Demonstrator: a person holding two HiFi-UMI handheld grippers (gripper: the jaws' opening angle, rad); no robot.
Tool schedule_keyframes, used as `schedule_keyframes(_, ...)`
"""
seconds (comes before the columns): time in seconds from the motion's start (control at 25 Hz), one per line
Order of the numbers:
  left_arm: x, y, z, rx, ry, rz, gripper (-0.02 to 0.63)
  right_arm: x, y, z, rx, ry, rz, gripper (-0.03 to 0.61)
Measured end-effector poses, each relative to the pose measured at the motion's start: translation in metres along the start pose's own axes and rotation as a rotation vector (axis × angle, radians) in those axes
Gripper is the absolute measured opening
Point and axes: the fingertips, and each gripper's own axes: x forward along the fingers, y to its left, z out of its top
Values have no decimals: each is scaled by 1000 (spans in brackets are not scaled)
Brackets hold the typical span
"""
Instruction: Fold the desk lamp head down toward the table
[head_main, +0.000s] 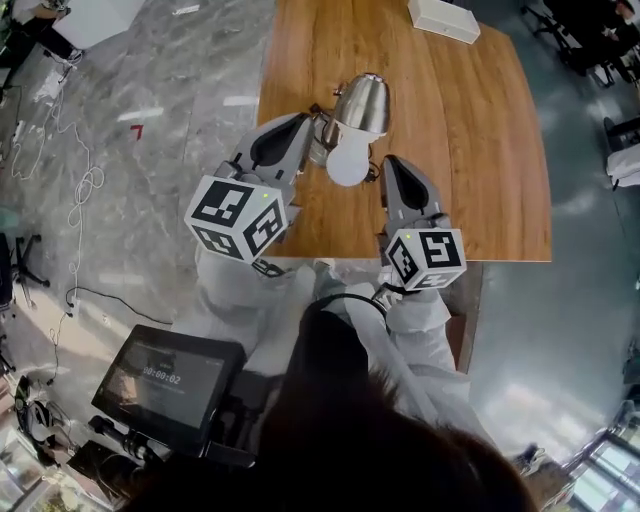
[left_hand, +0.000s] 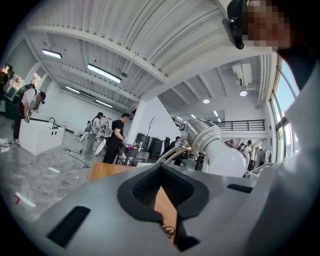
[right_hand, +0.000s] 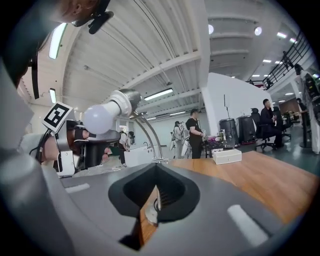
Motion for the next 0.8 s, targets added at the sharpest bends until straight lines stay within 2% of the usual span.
schedule_keyframes(0.16,26,15,-10,-28,33,-12,0,37,-20,-13,34,43,66,2)
schedule_keyframes(0.28,39,24,-14,-54,60,-39,0,62,-21,-19,23,71,134,2)
schedule_keyframes(0.44,53,24,-20,-88,138,-163,2,90,-13,-34,-55,122,261,22)
schedule_keyframes(0.56,66,24,-22,-17,185,-246,3,108,-10,-46,-95,158,345,64)
schedule_keyframes(0.64,70,24,-19,20,190,-289,68,116,-8,-52,-110,179,382,106)
schedule_keyframes(0.72,76,24,-19,46,195,-342,102,125,-9,-59,-109,188,406,134)
schedule_keyframes(0.8,86,29,-26,106,204,-375,127,138,-15,-71,-94,184,422,135)
